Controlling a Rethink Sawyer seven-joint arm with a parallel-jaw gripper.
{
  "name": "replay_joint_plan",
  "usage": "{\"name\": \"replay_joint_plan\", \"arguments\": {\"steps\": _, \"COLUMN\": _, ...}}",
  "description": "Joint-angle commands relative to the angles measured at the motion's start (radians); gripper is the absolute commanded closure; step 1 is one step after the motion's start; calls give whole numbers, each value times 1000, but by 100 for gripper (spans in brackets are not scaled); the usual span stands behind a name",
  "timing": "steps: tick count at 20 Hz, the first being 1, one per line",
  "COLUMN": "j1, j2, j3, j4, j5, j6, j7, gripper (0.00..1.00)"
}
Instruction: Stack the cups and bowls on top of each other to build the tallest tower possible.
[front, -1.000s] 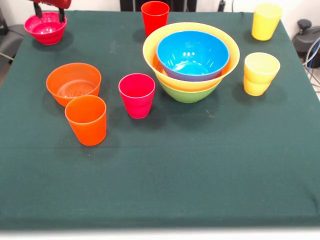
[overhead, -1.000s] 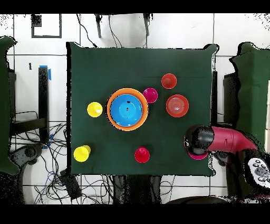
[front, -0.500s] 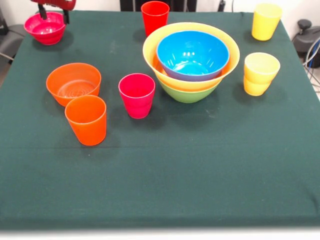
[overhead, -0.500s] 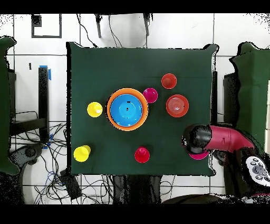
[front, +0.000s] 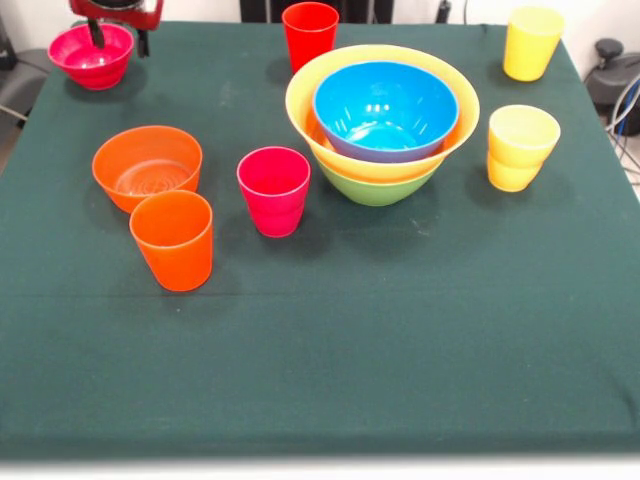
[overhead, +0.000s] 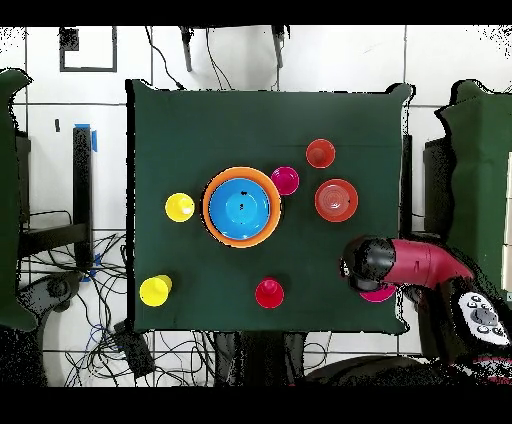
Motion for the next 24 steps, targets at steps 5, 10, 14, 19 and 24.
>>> {"name": "replay_joint_plan", "arguments": {"steps": 5, "j1": 8, "j2": 97, "j3": 46, "j4": -46, "j5": 12, "j6": -98, "j7": 77, "gripper": 0}}
{"name": "replay_joint_plan", "arguments": {"steps": 10, "j1": -36, "j2": 90, "j3": 48, "j4": -15, "j5": 38, "j6": -127, "j7": 92, "gripper": 0}}
{"name": "replay_joint_plan", "arguments": {"steps": 14, "j1": -68, "j2": 73, "j3": 38, "j4": -5, "j5": 25, "j6": -118, "j7": 66, "gripper": 0}}
{"name": "replay_joint_plan", "arguments": {"steps": 19, "j1": -96, "j2": 56, "j3": 44, "j4": -14, "j5": 3, "j6": -96, "j7": 19, "gripper": 0}}
{"name": "replay_joint_plan", "arguments": {"steps": 24, "j1": -89, "j2": 75, "j3": 53, "j4": -16, "j5": 0, "j6": -118, "j7": 48, "gripper": 0}}
